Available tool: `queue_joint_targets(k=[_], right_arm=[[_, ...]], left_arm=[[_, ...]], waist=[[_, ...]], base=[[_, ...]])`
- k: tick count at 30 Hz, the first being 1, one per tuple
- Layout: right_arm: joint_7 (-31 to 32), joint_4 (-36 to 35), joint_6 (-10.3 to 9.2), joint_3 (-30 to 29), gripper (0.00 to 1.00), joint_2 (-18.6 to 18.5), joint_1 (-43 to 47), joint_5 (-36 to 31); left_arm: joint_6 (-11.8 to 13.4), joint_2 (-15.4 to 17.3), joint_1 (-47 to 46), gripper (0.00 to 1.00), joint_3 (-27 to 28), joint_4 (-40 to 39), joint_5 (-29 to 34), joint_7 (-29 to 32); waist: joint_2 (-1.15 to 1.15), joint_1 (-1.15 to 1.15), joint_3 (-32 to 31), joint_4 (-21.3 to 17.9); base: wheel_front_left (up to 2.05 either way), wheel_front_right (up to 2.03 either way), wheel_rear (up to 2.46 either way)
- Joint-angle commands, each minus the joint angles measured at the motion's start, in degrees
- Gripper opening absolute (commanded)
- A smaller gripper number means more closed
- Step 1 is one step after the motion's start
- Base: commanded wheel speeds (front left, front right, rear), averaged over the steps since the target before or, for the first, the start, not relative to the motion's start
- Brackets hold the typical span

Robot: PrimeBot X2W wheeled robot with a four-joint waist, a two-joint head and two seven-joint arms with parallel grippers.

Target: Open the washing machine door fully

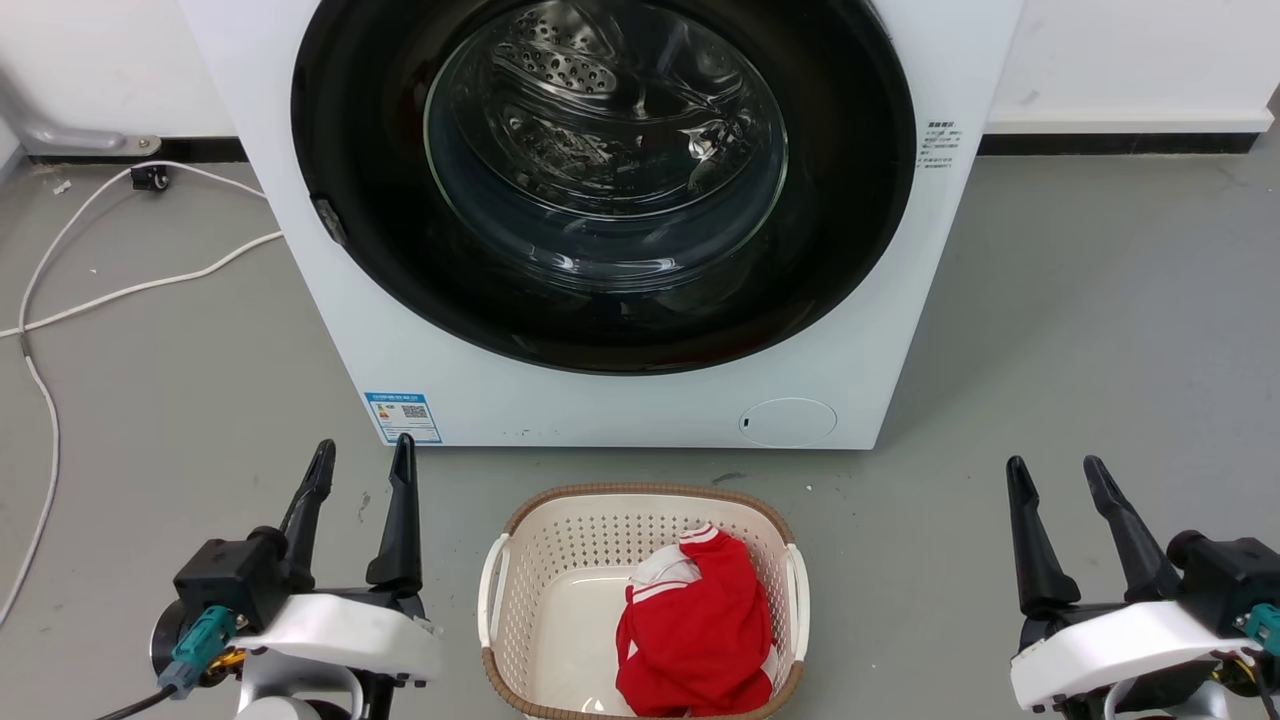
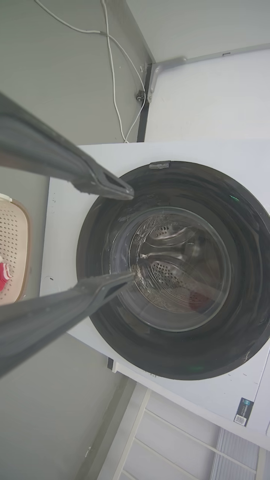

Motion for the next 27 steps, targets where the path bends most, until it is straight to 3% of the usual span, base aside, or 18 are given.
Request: queue_joint_targets(k=[1, 27], right_arm=[[-0.39, -0.86, 0.09, 0.03, 1.0, 0.13, 0.22, -1.66], [-0.35, -2.06, 0.06, 0.38, 1.0, 0.25, 1.49, -10.85]], left_arm=[[0.49, 0.47, 0.08, 1.0, -0.24, -0.57, 1.5, -0.49], [1.63, 0.15, 0.92, 1.0, -0.68, -1.65, 11.77, -3.59]], waist=[[0.0, 0.0, 0.0, 0.02], [0.0, 0.0, -0.06, 0.3]], base=[[0.0, 0.0, 0.0], [0.0, 0.0, 0.0]])
